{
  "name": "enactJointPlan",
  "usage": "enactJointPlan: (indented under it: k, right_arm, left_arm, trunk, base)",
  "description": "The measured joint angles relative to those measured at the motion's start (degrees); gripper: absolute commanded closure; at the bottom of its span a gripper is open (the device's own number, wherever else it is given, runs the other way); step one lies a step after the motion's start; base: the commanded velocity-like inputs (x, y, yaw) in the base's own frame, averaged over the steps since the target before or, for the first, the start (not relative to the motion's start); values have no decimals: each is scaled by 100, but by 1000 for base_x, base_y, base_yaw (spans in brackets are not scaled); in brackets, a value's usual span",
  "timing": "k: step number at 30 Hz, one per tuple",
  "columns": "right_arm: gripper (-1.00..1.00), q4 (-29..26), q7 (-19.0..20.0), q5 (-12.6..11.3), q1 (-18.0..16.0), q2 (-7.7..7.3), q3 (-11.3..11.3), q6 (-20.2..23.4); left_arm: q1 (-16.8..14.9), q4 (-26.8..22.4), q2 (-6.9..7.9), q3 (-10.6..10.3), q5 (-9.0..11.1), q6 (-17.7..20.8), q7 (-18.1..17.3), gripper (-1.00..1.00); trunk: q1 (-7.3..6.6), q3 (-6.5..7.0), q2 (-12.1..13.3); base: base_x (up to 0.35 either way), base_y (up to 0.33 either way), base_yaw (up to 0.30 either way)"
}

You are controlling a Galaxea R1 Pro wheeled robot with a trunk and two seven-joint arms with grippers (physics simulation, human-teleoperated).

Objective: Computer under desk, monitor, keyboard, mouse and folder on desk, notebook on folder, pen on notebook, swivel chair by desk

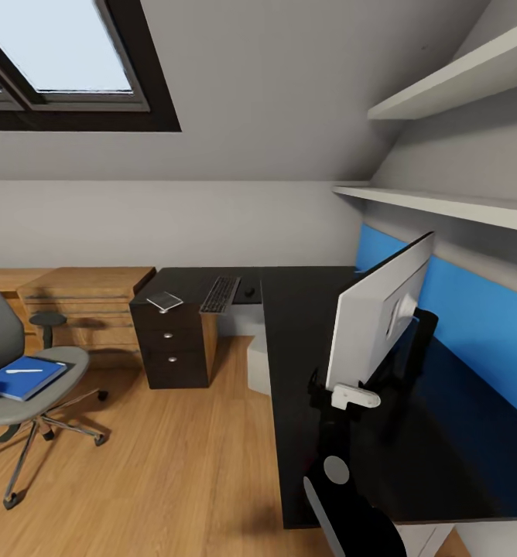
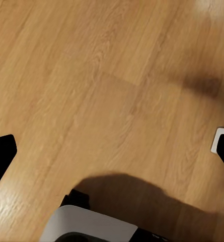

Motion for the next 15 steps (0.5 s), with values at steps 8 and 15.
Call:
enactJointPlan:
  k: [8, 15]
  right_arm:
    - [-100, 0, -8, 0, 0, -1, -10, 0]
    - [-100, 0, -21, -4, -1, 1, -30, 9]
  left_arm:
    - [0, 2, 0, 0, 0, 0, 0, -100]
    - [-1, 5, 8, -3, 0, -2, 0, -100]
  trunk:
    - [0, 0, 0]
    - [0, 0, 0]
  base:
    - [4, 0, 0]
    - [0, -120, 0]
